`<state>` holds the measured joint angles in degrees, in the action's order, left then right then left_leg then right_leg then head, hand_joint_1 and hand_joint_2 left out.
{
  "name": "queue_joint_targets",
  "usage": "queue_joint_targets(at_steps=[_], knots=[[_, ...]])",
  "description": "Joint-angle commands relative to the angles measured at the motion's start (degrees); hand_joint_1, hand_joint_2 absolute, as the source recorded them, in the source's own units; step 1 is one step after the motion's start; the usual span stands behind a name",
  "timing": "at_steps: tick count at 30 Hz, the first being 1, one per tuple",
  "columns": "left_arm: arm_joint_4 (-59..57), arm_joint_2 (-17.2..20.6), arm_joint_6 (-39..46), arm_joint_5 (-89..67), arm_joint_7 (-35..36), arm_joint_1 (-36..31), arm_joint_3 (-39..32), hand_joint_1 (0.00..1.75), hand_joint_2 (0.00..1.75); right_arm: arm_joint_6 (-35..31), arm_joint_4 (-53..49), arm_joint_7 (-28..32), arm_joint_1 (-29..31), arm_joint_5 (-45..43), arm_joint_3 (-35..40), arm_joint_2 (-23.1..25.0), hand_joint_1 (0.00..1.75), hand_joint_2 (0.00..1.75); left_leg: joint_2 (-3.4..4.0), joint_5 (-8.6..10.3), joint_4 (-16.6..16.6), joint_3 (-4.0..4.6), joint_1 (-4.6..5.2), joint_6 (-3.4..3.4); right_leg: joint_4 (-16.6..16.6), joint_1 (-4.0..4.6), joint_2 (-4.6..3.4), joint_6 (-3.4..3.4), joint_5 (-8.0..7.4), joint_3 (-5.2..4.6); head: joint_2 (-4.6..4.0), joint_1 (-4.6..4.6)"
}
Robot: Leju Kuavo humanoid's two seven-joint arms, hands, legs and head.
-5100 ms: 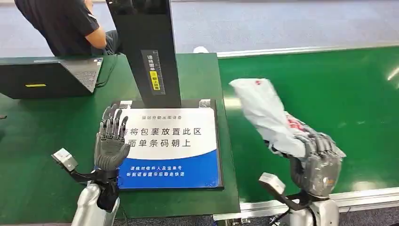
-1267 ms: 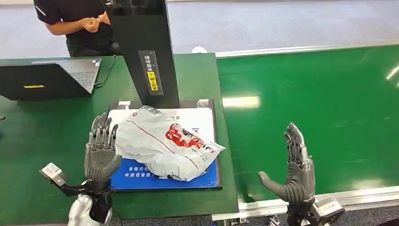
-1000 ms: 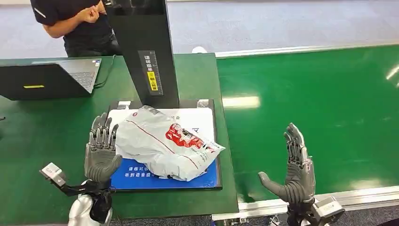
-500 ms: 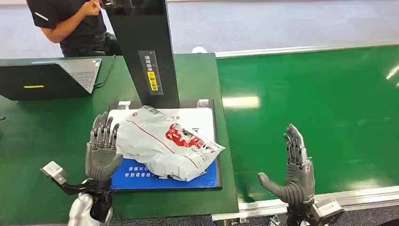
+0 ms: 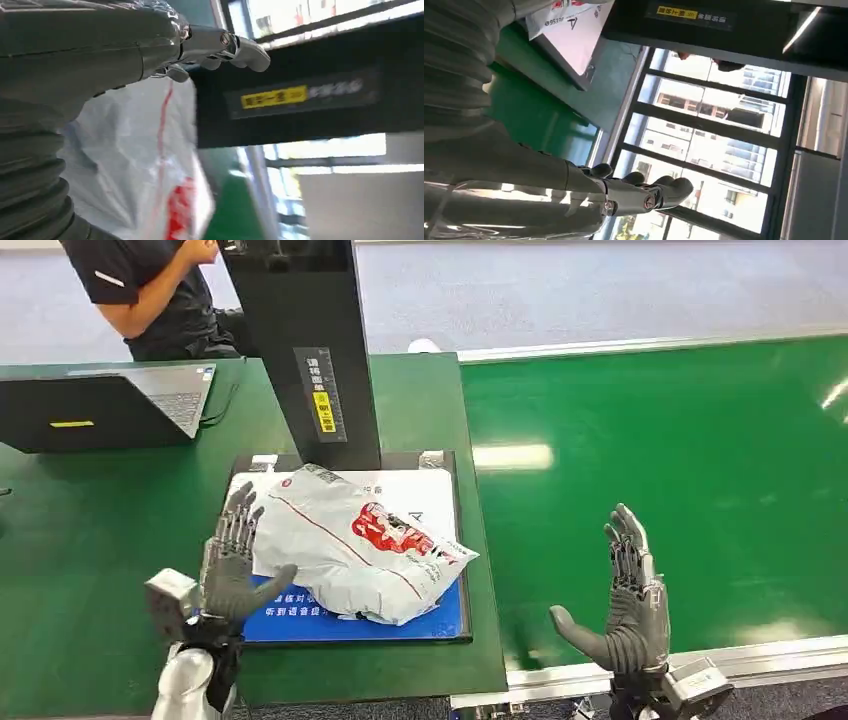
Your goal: Moved the parcel from conveyor to table for the left to box.
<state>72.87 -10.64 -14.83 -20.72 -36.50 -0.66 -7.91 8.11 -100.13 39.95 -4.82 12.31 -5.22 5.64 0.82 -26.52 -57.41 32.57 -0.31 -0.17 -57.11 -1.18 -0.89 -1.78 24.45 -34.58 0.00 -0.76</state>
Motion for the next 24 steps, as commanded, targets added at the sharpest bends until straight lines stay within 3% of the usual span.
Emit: queue_joint_targets(at_steps=[1,4,9,13,14,15,16,17,24], knots=[[-4.79,5.2,19.42,-31.68,10.58,-1.23,15.61,0.0,1.75,0.4,4.7,0.05,2.03,0.46,-1.45,0.7,0.0,1.75,-0.11,0.04,0.08,-0.07,0.0,0.02,0.05,0.01,0.12,0.08,-0.02,0.08,0.0,0.0],[-7.57,5.69,24.09,-39.07,14.27,-1.77,16.03,0.0,1.75,0.1,5.41,0.05,2.45,0.1,-1.0,0.35,0.0,1.75,-0.06,0.03,0.13,-0.15,0.01,0.04,0.08,0.0,0.07,0.12,-0.03,0.14,0.0,-0.02],[-10.23,5.42,24.08,-43.54,21.05,-2.53,12.95,0.0,1.75,-0.42,6.04,0.05,2.64,0.01,-0.54,0.25,0.0,1.75,-0.03,0.04,0.15,-0.17,0.0,0.05,0.1,0.01,0.04,0.13,-0.04,0.14,0.0,0.0],[-11.0,5.11,19.59,-38.78,19.0,-2.66,11.05,0.0,1.75,0.05,6.33,0.05,2.56,-0.25,-0.57,0.36,0.0,1.75,-0.02,0.03,0.09,-0.11,-0.01,0.03,0.05,0.02,0.03,0.08,-0.03,0.08,0.0,0.0],[-10.68,5.26,19.85,-38.44,18.11,-2.37,11.14,0.14,1.75,0.12,6.59,0.05,2.71,-0.13,-0.58,0.36,0.0,1.75,-0.01,0.05,0.15,-0.18,-0.01,0.05,0.09,0.03,0.02,0.14,-0.06,0.13,0.0,0.0],[-10.34,5.27,20.56,-38.43,17.48,-2.04,11.28,1.57,1.75,0.12,6.48,0.05,2.64,-0.18,-0.65,0.48,0.0,1.75,-0.01,0.02,0.1,-0.12,-0.01,0.03,0.06,0.02,0.02,0.08,-0.03,0.1,0.0,-0.02],[-10.34,5.27,20.56,-38.43,17.48,-2.04,11.28,1.57,1.75,0.12,6.48,0.05,2.64,-0.18,-0.65,0.48,0.0,1.75,0.02,0.04,0.14,-0.16,-0.02,0.04,0.1,0.04,-0.01,0.13,-0.07,0.12,0.0,0.0],[-10.19,5.17,20.56,-38.42,17.48,-2.01,11.38,1.75,1.75,0.16,6.27,0.05,2.5,-0.17,-0.69,0.46,0.0,1.75,0.02,0.02,0.11,-0.15,-0.01,0.03,0.07,0.02,-0.01,0.1,-0.04,0.12,0.0,0.0],[-9.32,4.99,20.85,-38.53,17.45,-1.91,11.7,1.75,1.75,0.27,6.11,0.05,2.64,-0.13,-0.59,0.31,0.0,1.75,-0.03,0.02,0.1,-0.12,0.0,0.04,0.04,0.01,0.04,0.11,-0.02,0.1,0.0,0.0]])
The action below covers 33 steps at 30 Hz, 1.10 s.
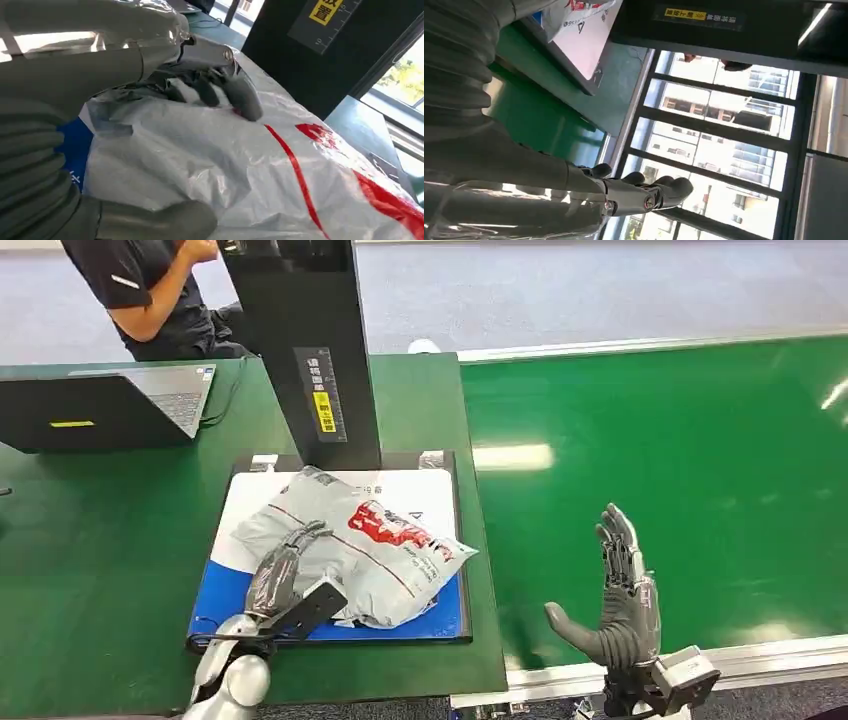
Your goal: Moved the parcel from conveyor to table for the left to box.
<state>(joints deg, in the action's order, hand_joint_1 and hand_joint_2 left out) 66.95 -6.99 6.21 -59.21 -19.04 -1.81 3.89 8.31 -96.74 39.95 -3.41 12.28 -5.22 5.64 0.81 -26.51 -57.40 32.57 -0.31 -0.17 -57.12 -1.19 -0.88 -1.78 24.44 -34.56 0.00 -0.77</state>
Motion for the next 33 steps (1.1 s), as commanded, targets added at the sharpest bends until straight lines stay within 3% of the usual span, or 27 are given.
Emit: queue_joint_targets(at_steps=[1,18,23,29,33], knots=[[-3.36,1.35,-0.22,-0.04,-0.01,-0.74,-0.09,1.75,1.75,0.04,2.71,0.05,1.25,-0.12,-0.57,0.3,0.0,1.75,-0.03,0.02,0.12,-0.15,-0.01,0.05,0.07,0.02,0.04,0.14,-0.03,0.1,0.0,0.0],[-5.38,1.99,3.86,-2.63,2.98,-1.63,-2.29,1.75,1.75,0.11,1.87,0.05,0.4,0.02,-0.94,0.58,0.0,1.75,-0.05,0.02,0.08,-0.1,-0.01,0.04,0.05,0.03,0.06,0.1,-0.02,0.06,0.0,0.0],[-3.65,4.38,16.68,-6.46,7.44,-2.58,-12.38,1.75,1.75,-0.22,-0.54,0.05,-2.08,0.33,-2.41,1.44,0.0,1.75,-0.02,0.01,0.1,-0.15,-0.04,0.07,0.06,0.07,0.03,0.14,-0.02,0.09,0.0,0.0],[0.03,5.41,31.01,-5.64,6.96,-5.45,-28.69,1.75,1.75,1.31,-3.92,0.05,-4.32,1.18,-6.3,4.1,0.0,1.75,-0.1,0.02,0.03,-0.03,-0.11,0.13,-0.04,0.16,0.12,0.21,0.02,-0.05,0.0,0.0],[-1.22,7.94,32.88,-9.53,9.17,-6.6,-36.02,1.75,1.75,2.14,-4.88,0.05,-4.88,1.27,-7.7,4.75,0.0,1.75,0.05,-0.02,0.0,-0.02,-0.18,0.12,-0.07,0.21,-0.03,0.19,0.05,-0.08,0.0,0.0]])
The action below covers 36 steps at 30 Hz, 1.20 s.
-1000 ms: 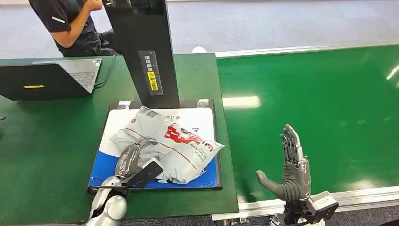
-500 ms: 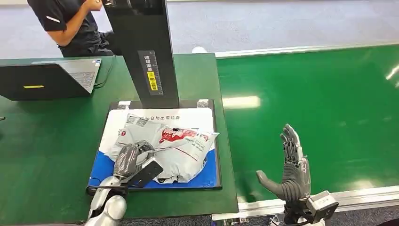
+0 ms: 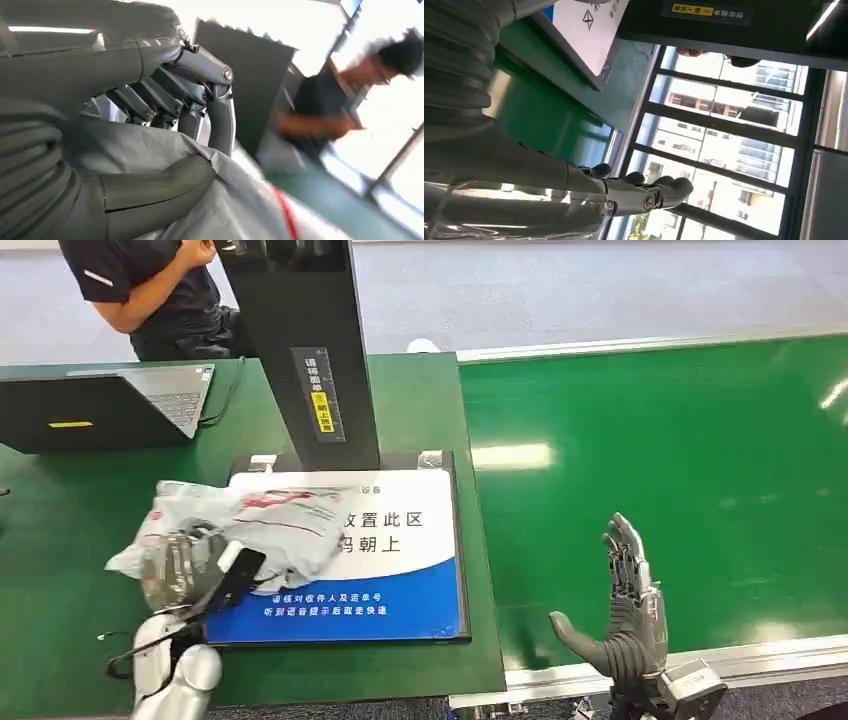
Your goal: Moved the parcel from conveyor to table for the left to box.
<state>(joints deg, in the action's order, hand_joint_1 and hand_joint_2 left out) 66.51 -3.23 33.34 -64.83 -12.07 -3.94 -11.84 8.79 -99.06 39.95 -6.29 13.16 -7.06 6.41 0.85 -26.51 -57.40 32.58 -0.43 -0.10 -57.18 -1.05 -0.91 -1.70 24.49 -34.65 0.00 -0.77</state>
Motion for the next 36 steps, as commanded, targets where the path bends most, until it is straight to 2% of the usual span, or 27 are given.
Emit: queue_joint_targets(at_steps=[1,9,21,24,28,31,33,36], knots=[[-1.44,4.77,5.9,-4.46,2.31,-4.75,-20.97,1.75,1.75,1.64,-2.55,0.05,-2.03,0.37,-5.94,3.92,0.0,1.75,-0.01,-0.03,0.02,-0.06,-0.05,0.06,-0.02,0.06,0.02,0.14,0.02,0.02,0.0,0.0],[-2.08,4.63,6.25,-4.8,2.25,-5.03,-21.07,1.75,1.75,1.64,-2.44,0.05,-1.92,0.4,-5.94,3.92,0.0,1.75,-0.26,0.02,0.07,-0.11,-0.02,0.05,0.02,0.03,0.28,0.23,0.07,0.12,0.0,0.0],[-2.08,4.63,6.25,-4.8,2.25,-5.03,-21.07,1.75,1.75,1.64,-2.44,0.05,-1.92,0.4,-5.94,3.92,0.0,1.75,-0.2,-0.01,0.05,-0.03,-0.01,0.07,0.03,0.02,0.21,0.19,0.06,0.06,0.0,0.0],[-5.7,7.36,6.66,-7.77,4.81,-6.88,-25.14,1.75,1.75,1.94,-2.38,0.05,-1.9,0.26,-6.08,3.86,0.0,1.75,-0.14,-0.01,0.03,0.03,0.0,0.06,0.02,0.01,0.14,0.14,0.05,-0.01,0.0,0.0],[-7.68,9.32,6.66,-10.25,3.45,-9.1,-33.68,1.75,1.75,2.6,-2.42,0.05,-1.61,0.36,-6.59,4.25,0.0,1.75,-0.03,-0.04,0.03,-0.05,-0.06,0.1,0.0,0.08,0.04,0.24,0.04,0.02,0.0,0.0],[-11.8,10.73,6.66,-11.06,2.54,-11.24,-37.6,1.75,1.75,3.21,-2.42,0.05,-1.66,0.7,-6.86,4.78,0.0,1.75,-0.03,-0.02,0.09,-0.07,-0.04,0.11,0.01,0.05,0.05,0.24,0.04,0.02,0.0,0.0],[-13.57,10.78,6.66,-7.61,1.1,-12.01,-40.39,0.0,1.75,3.92,-1.74,0.05,-1.34,1.02,-6.94,5.04,0.0,1.75,0.0,-0.03,0.04,0.02,-0.06,0.07,0.02,0.08,0.01,0.16,0.04,-0.03,0.0,0.0],[-11.54,10.1,6.66,-6.85,-0.17,-11.87,-41.64,0.0,1.75,4.14,-1.51,0.05,-1.19,1.09,-6.88,5.05,0.0,1.75,-0.05,-0.03,0.08,-0.04,-0.08,0.08,0.03,0.1,0.07,0.2,0.05,0.03,0.0,0.0]])
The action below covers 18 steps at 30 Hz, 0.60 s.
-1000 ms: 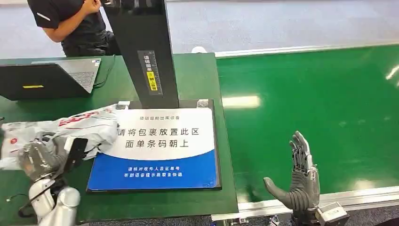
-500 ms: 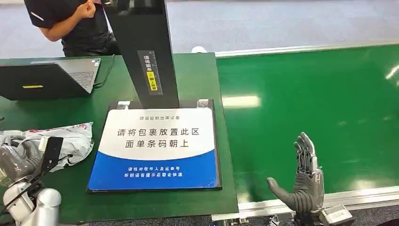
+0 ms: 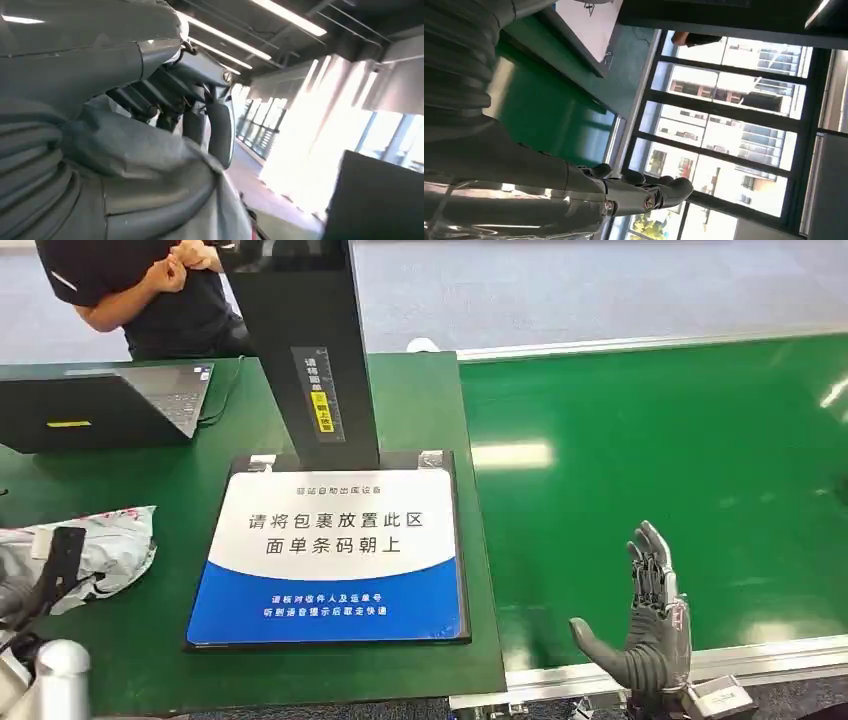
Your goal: Moved the parcel from conveyor to table for the left to box.
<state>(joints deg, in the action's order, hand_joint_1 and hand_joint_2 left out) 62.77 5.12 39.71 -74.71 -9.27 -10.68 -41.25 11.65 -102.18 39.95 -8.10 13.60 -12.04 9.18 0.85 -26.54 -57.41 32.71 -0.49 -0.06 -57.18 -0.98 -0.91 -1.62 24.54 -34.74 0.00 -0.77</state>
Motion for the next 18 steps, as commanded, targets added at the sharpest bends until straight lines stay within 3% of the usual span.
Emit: queue_joint_targets(at_steps=[1,3,5,9,12,15,18], knots=[[-7.8,1.75,0.29,3.03,-2.96,-5.13,-12.22,0.0,1.75,1.28,1.61,0.05,0.62,0.66,-1.9,2.28,0.0,1.75,-0.08,0.0,0.11,-0.22,-0.01,0.04,0.04,0.03,0.09,0.14,0.01,0.17,0.0,0.02],[-7.8,1.75,0.29,3.03,-2.96,-5.13,-12.22,0.0,1.75,1.28,1.61,0.05,0.62,0.66,-1.9,2.28,0.0,1.75,-0.11,0.01,0.1,-0.2,0.0,0.02,0.04,0.01,0.12,0.11,0.02,0.17,0.0,0.0],[-2.4,-2.41,0.29,9.97,-13.1,-4.67,-16.54,0.0,1.75,1.98,2.49,0.05,1.32,1.29,-1.83,2.4,0.0,1.75,-0.15,0.03,0.1,-0.17,0.01,0.02,0.04,0.0,0.16,0.12,0.02,0.16,0.0,0.0],[10.56,-10.49,0.29,1.67,-24.38,-6.75,-24.94,0.0,1.75,2.36,1.85,0.05,0.93,1.51,-2.55,2.82,0.0,1.75,-0.06,0.01,0.1,-0.19,0.0,0.01,0.07,0.0,0.08,0.13,-0.01,0.18,0.0,0.0],[13.9,-13.13,0.29,3.22,-30.73,-8.77,-27.51,0.0,1.75,2.48,1.12,0.05,0.34,1.34,-2.83,2.71,0.0,1.75,-0.35,0.01,-0.06,0.0,-0.03,-0.02,0.01,0.04,0.36,0.07,0.05,0.12,0.0,0.0],[18.47,-14.18,0.29,4.35,-30.73,-7.78,-25.09,0.0,1.75,2.6,1.47,0.05,0.51,1.06,-2.65,2.39,0.0,1.75,-0.3,0.01,-0.04,-0.05,0.02,-0.02,0.01,0.0,0.31,0.08,0.04,0.14,0.0,0.0],[15.97,-14.16,0.29,8.43,-30.73,-6.91,-21.46,0.0,1.75,2.16,1.75,0.05,0.62,0.91,-2.3,2.09,0.0,1.75,-0.22,-0.01,-0.02,-0.08,0.01,0.01,0.02,-0.01,0.24,0.11,0.02,0.13,0.0,0.0]])
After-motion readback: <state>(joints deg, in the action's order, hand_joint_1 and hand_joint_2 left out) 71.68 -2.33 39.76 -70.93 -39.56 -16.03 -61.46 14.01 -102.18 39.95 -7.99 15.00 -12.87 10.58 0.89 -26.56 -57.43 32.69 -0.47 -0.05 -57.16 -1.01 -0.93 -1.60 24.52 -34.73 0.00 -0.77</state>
